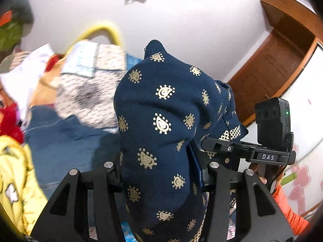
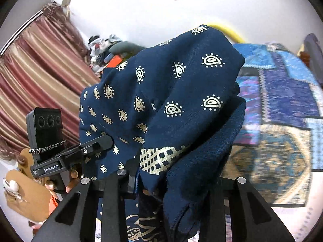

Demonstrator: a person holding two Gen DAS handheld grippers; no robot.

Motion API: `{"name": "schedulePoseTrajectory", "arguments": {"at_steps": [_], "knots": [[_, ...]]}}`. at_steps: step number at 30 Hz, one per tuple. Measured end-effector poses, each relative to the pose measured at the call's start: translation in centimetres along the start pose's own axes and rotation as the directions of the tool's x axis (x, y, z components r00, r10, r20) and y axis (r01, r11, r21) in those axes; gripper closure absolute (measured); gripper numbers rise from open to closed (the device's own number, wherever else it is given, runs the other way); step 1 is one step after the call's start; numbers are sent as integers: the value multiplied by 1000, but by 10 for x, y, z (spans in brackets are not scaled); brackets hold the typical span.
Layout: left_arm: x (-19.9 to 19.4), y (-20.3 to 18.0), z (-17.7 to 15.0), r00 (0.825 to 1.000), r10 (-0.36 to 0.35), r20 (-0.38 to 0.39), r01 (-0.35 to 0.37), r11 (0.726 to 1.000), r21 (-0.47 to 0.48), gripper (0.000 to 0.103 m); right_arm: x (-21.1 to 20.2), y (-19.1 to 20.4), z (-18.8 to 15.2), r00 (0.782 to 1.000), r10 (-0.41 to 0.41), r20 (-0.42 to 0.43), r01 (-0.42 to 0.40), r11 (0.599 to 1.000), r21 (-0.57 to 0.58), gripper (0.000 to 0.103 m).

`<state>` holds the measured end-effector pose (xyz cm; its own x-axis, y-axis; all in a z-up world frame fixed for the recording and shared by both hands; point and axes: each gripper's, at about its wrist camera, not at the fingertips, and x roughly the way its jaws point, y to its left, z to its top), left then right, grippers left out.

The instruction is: Fold large clothes

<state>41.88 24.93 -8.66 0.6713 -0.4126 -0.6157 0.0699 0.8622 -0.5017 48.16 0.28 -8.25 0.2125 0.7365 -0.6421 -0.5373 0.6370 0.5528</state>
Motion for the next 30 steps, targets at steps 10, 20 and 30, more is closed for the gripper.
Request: {"name": "schedulePoseTrajectory", "arguments": {"at_steps": [10, 20, 30], "knots": [[38, 119, -43, 991, 53, -120, -78, 975, -210, 54, 146, -7, -17, 980, 12, -200, -2, 999, 49, 72], [62, 170, -60, 987, -4, -159, -40, 963, -268, 44, 209, -46, -26, 958, -8, -287, 24, 998, 51, 69], [-5, 112, -58, 954, 298, -38, -297, 955, 10, 44, 151, -16, -38, 937, -305, -171, 268, 941, -207, 34]]}}
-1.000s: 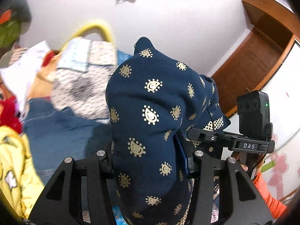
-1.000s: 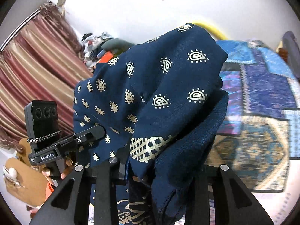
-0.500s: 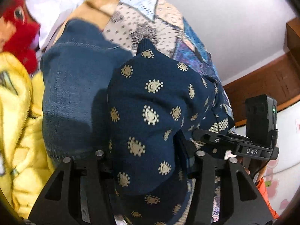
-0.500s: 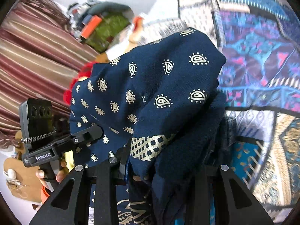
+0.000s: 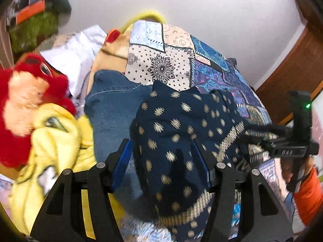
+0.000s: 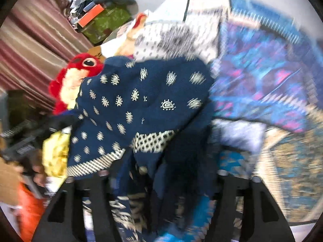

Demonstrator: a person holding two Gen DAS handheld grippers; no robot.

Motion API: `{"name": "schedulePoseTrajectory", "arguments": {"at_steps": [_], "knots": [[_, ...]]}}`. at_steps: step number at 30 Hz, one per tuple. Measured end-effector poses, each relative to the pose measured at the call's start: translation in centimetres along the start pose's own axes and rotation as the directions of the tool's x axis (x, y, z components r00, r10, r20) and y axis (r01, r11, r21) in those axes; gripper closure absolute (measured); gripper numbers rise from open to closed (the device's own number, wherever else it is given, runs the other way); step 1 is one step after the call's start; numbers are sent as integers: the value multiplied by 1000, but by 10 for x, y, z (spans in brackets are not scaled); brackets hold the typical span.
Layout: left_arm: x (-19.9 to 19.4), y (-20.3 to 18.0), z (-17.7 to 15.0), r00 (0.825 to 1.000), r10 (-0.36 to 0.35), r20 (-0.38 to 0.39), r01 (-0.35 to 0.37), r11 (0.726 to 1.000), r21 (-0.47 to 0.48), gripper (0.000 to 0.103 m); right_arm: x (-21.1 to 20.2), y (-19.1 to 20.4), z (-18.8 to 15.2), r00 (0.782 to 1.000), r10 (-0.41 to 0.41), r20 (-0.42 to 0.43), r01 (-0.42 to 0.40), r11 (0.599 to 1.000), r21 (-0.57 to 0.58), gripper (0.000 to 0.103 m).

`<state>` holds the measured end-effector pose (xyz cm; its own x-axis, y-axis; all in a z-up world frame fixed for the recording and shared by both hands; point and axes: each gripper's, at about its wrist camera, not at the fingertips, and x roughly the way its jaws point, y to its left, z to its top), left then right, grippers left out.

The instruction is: Fold large clothes

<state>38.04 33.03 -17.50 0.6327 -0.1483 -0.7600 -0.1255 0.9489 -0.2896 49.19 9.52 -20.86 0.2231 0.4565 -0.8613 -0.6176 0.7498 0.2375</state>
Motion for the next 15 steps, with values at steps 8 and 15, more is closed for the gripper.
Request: {"name": "schedulePoseTrajectory", "arguments": {"at_steps": [8, 15], "knots": [[-2, -39, -47, 997, 79, 17, -80, 992, 100, 30, -35, 22, -30, 993, 62, 105, -60, 998, -18, 20], [16, -37, -90, 993, 115, -36, -111, 990, 83, 24, 11, 24, -72, 1000, -28, -13, 28, 999, -43, 21]]}}
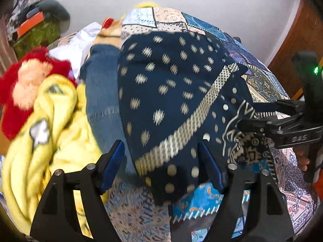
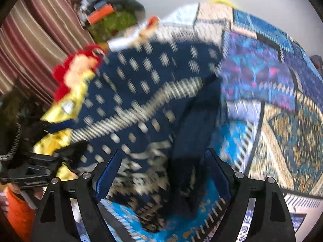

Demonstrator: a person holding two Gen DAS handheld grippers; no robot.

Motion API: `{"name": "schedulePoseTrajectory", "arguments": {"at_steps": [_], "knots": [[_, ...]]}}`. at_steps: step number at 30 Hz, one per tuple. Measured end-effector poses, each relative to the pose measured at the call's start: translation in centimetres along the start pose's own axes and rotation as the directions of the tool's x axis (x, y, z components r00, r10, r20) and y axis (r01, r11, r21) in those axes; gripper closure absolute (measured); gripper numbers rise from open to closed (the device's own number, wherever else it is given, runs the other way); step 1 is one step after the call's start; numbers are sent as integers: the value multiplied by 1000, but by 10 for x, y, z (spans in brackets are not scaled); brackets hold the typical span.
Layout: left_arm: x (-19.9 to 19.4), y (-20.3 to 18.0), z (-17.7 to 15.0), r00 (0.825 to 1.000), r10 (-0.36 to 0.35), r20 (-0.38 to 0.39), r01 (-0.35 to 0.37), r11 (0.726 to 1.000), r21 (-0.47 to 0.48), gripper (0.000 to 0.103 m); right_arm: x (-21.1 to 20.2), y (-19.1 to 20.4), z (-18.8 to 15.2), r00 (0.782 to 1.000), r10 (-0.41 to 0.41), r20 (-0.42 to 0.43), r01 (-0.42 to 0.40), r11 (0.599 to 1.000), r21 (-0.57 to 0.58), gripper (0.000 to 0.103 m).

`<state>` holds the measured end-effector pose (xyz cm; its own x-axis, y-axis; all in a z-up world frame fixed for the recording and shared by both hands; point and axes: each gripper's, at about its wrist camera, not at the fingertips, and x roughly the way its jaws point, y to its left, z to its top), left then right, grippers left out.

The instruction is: Fold large clothes

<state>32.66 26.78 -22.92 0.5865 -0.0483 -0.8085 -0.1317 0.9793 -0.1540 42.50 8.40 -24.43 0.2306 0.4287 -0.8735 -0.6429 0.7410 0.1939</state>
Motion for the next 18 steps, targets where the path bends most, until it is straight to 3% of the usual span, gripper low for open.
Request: {"name": "schedulePoseTrajectory", "arguments": {"at_steps": [5, 8, 10, 14, 18], "knots": [[-14, 12, -22, 1000, -18, -6, 18, 998, -62, 23, -12, -20, -30, 998, -60, -3, 60, 998, -6, 21], [-31, 8, -28, 1000, 26, 2, -26, 998, -49, 23, -37, -29, -44, 996, -88, 15, 87, 996, 22, 21], [-52, -3, -29, 997, 69, 45, -68, 997, -22, 23, -59, -25, -50, 994, -102, 50, 101, 995, 22, 21], [-104, -24, -27, 986, 71, 151, -73, 997, 10, 23, -120, -7, -60, 979, -91, 182, 89, 996, 20, 21], [-177, -52, -26, 946, 59, 318, -73, 997, 34, 23, -195, 27, -70, 934, -55, 354, 59, 998, 1, 21]]}}
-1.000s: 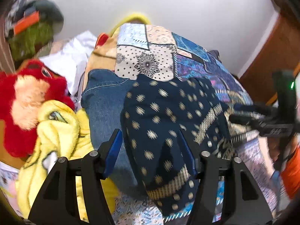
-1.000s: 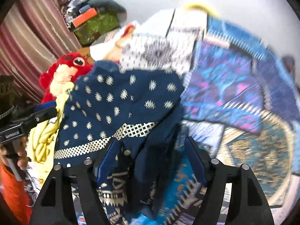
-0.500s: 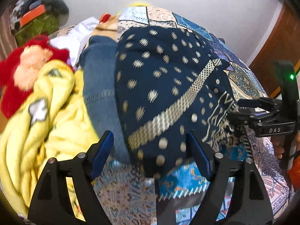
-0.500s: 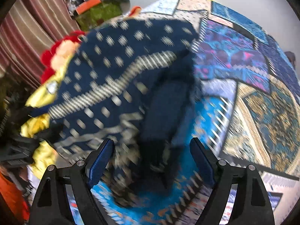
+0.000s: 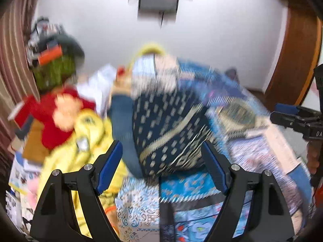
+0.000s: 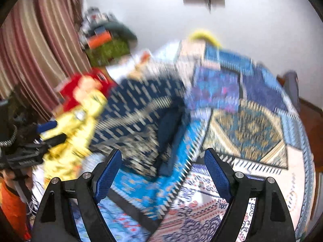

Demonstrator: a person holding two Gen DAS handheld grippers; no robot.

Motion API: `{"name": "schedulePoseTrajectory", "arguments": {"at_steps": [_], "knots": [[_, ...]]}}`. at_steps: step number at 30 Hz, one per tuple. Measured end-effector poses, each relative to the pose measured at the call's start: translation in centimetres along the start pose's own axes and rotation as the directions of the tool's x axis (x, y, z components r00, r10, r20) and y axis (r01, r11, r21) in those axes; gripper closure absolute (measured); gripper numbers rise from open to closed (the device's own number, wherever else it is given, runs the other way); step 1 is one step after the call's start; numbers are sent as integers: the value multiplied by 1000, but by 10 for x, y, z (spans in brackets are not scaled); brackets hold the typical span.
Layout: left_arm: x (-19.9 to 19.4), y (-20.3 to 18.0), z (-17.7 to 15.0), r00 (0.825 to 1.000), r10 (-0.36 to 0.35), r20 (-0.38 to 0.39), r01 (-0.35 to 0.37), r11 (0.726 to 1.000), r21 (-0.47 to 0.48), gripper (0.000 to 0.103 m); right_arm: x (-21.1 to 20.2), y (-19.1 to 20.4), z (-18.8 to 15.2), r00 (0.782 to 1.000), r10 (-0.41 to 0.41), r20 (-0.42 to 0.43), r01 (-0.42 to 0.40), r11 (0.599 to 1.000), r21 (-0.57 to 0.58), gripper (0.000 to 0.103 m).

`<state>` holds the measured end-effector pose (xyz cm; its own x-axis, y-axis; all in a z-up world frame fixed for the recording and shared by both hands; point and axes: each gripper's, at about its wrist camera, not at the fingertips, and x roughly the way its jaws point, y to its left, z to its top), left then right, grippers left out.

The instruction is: Fold large clothes

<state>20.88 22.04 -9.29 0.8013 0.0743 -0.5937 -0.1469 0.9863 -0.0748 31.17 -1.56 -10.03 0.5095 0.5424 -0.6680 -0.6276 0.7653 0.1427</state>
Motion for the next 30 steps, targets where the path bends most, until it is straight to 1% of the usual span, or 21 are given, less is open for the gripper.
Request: {"name": "schedulePoseTrajectory", "arguments": {"at_steps": [2, 3, 5, 7, 9, 11, 13, 15, 17, 19, 21, 24, 26, 27, 29, 30], "knots": [[-37, -11, 12, 996, -13, 92, 13, 1000, 4, 23, -44, 19, 7, 994, 10, 111, -7, 1000, -25, 21], [-55, -16, 16, 991, -21, 134, 21, 1000, 4, 23, -59, 26, 9, 989, 13, 148, -8, 999, -34, 21], [-92, -26, 20, 975, -39, 219, 39, 999, 8, 23, -99, 45, 10, 969, 19, 248, -6, 999, -50, 21], [-125, -37, 21, 954, -48, 297, 46, 999, 14, 23, -128, 57, 8, 949, 28, 315, -11, 998, -56, 21], [-151, -47, 19, 934, -40, 354, 33, 999, 28, 23, -158, 70, 2, 924, 38, 381, -15, 998, -61, 21], [-173, -57, 13, 913, -10, 408, -6, 999, 39, 23, -181, 82, -5, 902, 40, 431, -12, 998, -68, 21], [-192, -67, 6, 890, 7, 455, -29, 999, 43, 23, -202, 93, -14, 879, 41, 475, -6, 997, -75, 21], [-205, -74, -1, 874, 19, 485, -43, 998, 38, 23, -217, 102, -24, 861, 43, 507, -7, 997, -72, 21], [-212, -77, -8, 862, 32, 505, -54, 998, 28, 23, -227, 109, -32, 850, 33, 525, 3, 998, -67, 21], [-217, -80, -15, 856, 38, 515, -54, 998, 17, 23, -234, 115, -39, 843, 12, 538, 26, 998, -63, 21], [-219, -82, -17, 856, 40, 515, -53, 999, 11, 22, -240, 121, -46, 837, -12, 547, 54, 997, -61, 21], [-221, -86, -21, 852, 50, 521, -65, 998, 10, 14, -243, 127, -53, 834, -46, 549, 97, 993, -65, 21], [-221, -89, -24, 847, 65, 527, -83, 996, 11, 9, -246, 126, -56, 835, -58, 547, 109, 992, -61, 20], [-221, -89, -25, 848, 67, 527, -87, 996, 15, 9, -247, 126, -58, 836, -66, 546, 115, 992, -56, 19], [-219, -90, -26, 850, 68, 523, -90, 996, 18, 6, -247, 125, -60, 833, -82, 546, 125, 991, -42, 8], [-219, -91, -26, 851, 68, 521, -89, 996, 15, 5, -247, 124, -61, 830, -93, 550, 133, 991, -34, 6]]}}
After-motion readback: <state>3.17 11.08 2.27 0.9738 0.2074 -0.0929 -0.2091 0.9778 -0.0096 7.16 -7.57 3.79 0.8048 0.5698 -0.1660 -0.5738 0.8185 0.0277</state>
